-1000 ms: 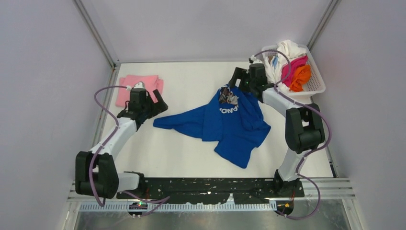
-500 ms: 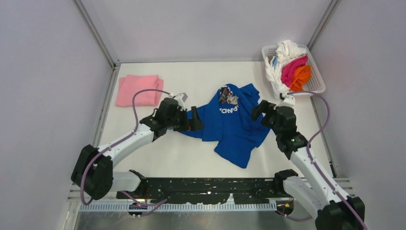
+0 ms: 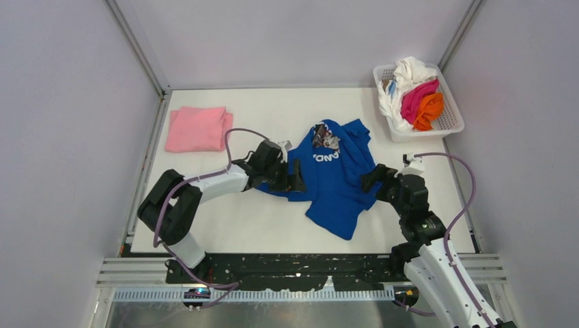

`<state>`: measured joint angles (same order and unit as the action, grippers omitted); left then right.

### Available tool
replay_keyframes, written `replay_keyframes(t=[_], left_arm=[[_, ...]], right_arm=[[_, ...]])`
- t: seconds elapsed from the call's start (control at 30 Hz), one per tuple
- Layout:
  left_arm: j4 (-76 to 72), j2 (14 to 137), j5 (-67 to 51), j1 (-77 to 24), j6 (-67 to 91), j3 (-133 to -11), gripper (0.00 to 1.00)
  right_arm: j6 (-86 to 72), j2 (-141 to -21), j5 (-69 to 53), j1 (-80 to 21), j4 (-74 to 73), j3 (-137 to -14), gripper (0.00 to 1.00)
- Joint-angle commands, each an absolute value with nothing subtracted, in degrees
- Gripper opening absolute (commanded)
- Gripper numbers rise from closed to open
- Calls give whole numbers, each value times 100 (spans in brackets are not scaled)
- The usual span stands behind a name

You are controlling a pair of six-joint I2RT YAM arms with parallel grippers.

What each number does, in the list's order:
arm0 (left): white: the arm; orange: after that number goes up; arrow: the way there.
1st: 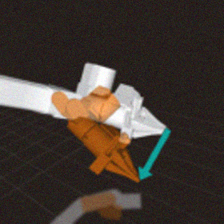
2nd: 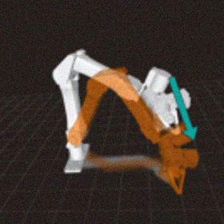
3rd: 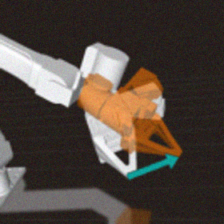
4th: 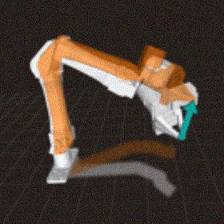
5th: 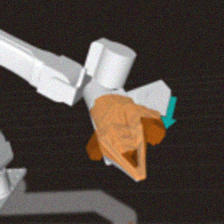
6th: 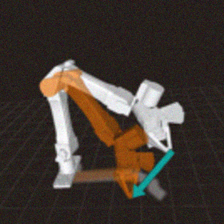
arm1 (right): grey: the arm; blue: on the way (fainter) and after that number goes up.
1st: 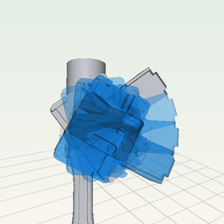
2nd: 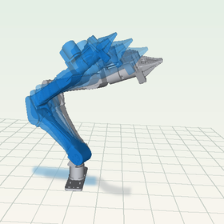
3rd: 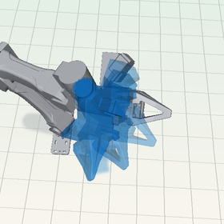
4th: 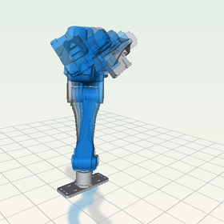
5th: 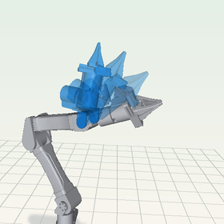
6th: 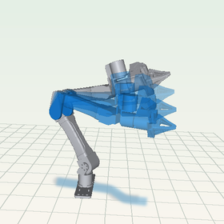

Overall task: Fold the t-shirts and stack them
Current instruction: Flatten out the tshirt

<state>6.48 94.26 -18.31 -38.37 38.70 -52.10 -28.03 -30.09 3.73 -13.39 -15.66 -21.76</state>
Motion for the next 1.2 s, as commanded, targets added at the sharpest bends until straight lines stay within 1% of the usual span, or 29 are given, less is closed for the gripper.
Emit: replay_keyframes(t=[0.0,0.2,0.37,0.53,0.63,0.87,0.97,1.17], left_arm=[[350,9622,-1960,-3921,3907,-5532,76],[505,10024,-1882,-3969,3932,-5849,72],[872,10011,-1665,-3982,3793,-6066,70],[1297,9596,-782,-3984,3497,-6124,71],[1620,9687,-316,-3986,3309,-6370,72],[1861,10289,-612,-3981,3205,-6982,68],[2139,10532,-487,-3984,3161,-7214,67],[2152,10515,-288,-3982,3157,-7154,66]], right_arm=[[-2725,-3034,491,-1325,-1597,-2143,95],[-2690,-3159,482,-1333,-1594,-2154,96],[-2689,-3174,516,-1324,-1553,-2111,95],[-2691,-3187,511,-1320,-1545,-2109,95],[-2697,-3189,502,-1328,-1520,-2111,95],[-2686,-3219,560,-1329,-1512,-2105,95],[-2663,-3216,581,-1332,-1538,-2117,95],[-2660,-3189,639,-1327,-1544,-2116,95]])
